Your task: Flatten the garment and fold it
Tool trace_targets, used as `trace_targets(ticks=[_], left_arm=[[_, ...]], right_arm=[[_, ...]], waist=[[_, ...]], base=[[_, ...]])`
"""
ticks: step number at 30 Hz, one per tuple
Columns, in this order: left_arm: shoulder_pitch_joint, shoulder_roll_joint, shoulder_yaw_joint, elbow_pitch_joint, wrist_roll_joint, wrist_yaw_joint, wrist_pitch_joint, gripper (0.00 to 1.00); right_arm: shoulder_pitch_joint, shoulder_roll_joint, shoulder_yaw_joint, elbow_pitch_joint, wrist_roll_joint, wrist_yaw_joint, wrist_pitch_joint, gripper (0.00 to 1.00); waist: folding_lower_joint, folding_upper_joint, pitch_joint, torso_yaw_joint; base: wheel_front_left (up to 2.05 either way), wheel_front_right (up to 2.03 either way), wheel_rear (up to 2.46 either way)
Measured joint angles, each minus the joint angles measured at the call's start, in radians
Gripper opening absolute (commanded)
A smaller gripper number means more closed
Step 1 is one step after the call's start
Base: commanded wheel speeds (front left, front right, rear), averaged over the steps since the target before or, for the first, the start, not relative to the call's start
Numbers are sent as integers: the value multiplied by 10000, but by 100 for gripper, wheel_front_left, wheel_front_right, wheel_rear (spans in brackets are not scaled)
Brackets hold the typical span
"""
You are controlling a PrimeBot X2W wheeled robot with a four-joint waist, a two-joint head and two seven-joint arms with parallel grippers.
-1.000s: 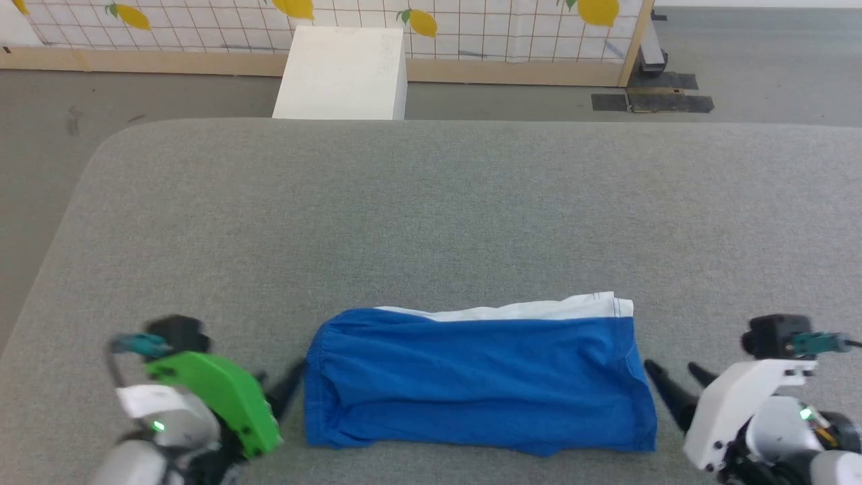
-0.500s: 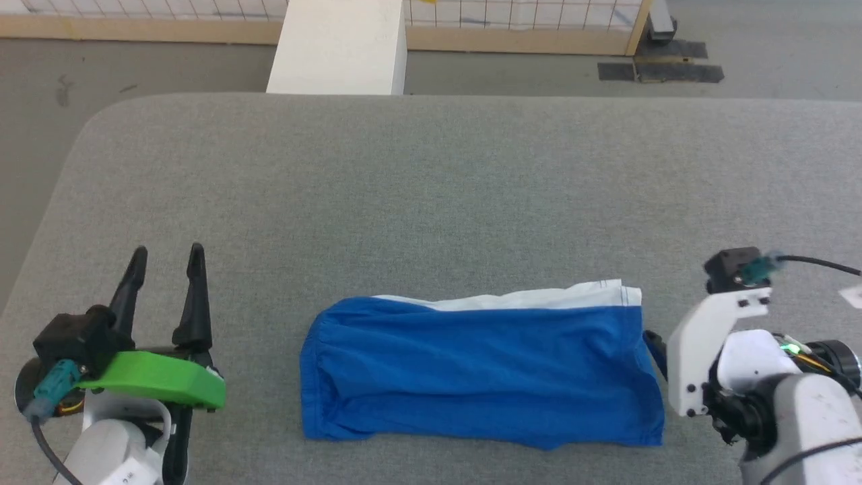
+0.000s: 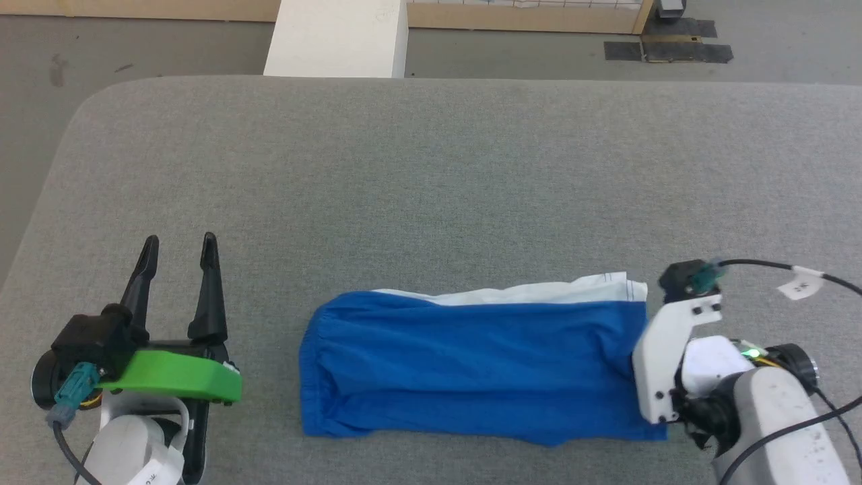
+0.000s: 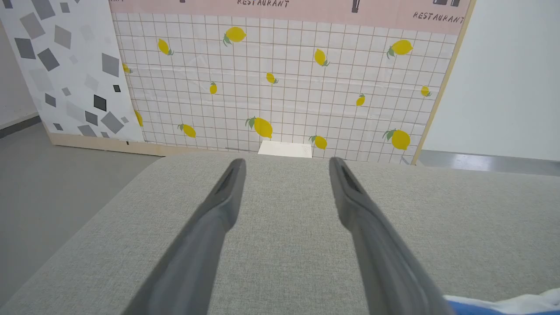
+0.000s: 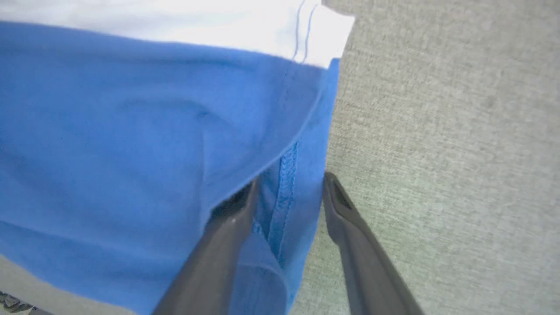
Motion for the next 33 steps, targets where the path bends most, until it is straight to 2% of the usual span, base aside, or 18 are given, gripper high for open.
trace_targets(ticks=[4,11,16,21,22,23,26,29,33], left_arm=[[89,-278,291,4,203,-163,0,100],[97,-566,571,59,384,-468,0,100],[151,-688,667,161,493,-612,0,100],[370,-880,823,205,642,-688,0,100],[405,-890,838,205,692,-715,0,100],[505,-943,871,201,754,-765,0,100],[550,-1003,890,199,790,-775,0,100],[570,-1080,886,209,842,-811,0,100],[572,-1160,871,263,849,-865,0,100]], right_arm=[[-95,-17,-938,123,-81,2,-84,0],[-102,-817,-2621,186,-545,2,-56,0],[-58,-1147,-3191,46,-800,2,21,0],[264,-1360,-2182,-1302,-456,2,646,0],[386,-1423,-1918,-1733,-307,2,826,0],[711,-1528,-1087,-2982,169,0,1409,0],[918,-1524,-284,-3973,556,0,1866,0],[970,-1482,512,-4466,784,0,2088,0],[968,-1085,1446,-4412,1110,0,2138,0]], waist=[[0,0,-58,-53],[0,0,-95,-48],[0,0,-217,-58],[0,0,-457,-72],[0,0,-509,-80],[0,0,-659,-100],[0,0,-777,-117],[0,0,-857,-100],[0,0,-901,11]], base=[[0,0,0],[0,0,0],[0,0,0],[0,0,0],[0,0,0],[0,0,0],[0,0,0],[0,0,0],[0,0,0]])
